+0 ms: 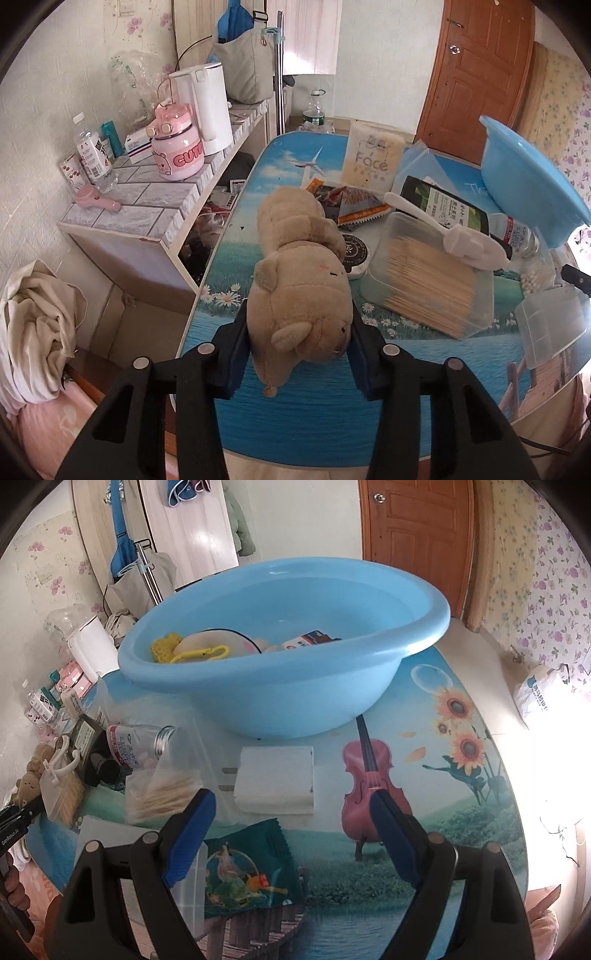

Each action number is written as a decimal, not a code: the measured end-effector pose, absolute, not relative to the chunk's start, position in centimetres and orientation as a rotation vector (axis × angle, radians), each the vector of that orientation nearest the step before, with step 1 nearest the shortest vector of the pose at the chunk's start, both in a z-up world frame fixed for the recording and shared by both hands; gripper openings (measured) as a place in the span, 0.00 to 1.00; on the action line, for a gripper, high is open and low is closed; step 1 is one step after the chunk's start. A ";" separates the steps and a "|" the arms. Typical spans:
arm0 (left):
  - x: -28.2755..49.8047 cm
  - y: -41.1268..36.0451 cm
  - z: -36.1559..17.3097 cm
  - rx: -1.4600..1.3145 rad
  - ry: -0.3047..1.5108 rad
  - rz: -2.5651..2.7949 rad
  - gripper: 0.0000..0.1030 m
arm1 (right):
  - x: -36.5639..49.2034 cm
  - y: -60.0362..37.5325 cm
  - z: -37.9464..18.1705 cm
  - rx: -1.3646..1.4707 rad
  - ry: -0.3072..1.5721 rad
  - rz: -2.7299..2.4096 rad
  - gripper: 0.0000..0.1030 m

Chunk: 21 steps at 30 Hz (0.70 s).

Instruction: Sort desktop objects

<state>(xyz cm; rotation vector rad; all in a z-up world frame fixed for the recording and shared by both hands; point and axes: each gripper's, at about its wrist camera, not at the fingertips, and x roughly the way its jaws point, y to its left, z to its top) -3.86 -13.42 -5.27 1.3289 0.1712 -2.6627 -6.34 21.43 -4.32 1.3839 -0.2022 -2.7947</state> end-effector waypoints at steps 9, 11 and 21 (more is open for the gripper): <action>-1.9 -13.0 -3.9 1.298 0.176 -2.703 0.44 | -6.2 21.1 -4.5 1.361 -0.148 -2.770 0.43; -1.5 -12.8 -3.6 1.294 0.176 -2.708 0.44 | -5.6 21.5 -4.4 1.352 -0.165 -2.771 0.43; 0.6 -10.7 -3.5 1.316 0.182 -2.728 0.44 | -2.0 24.0 -3.8 1.367 -0.198 -2.816 0.43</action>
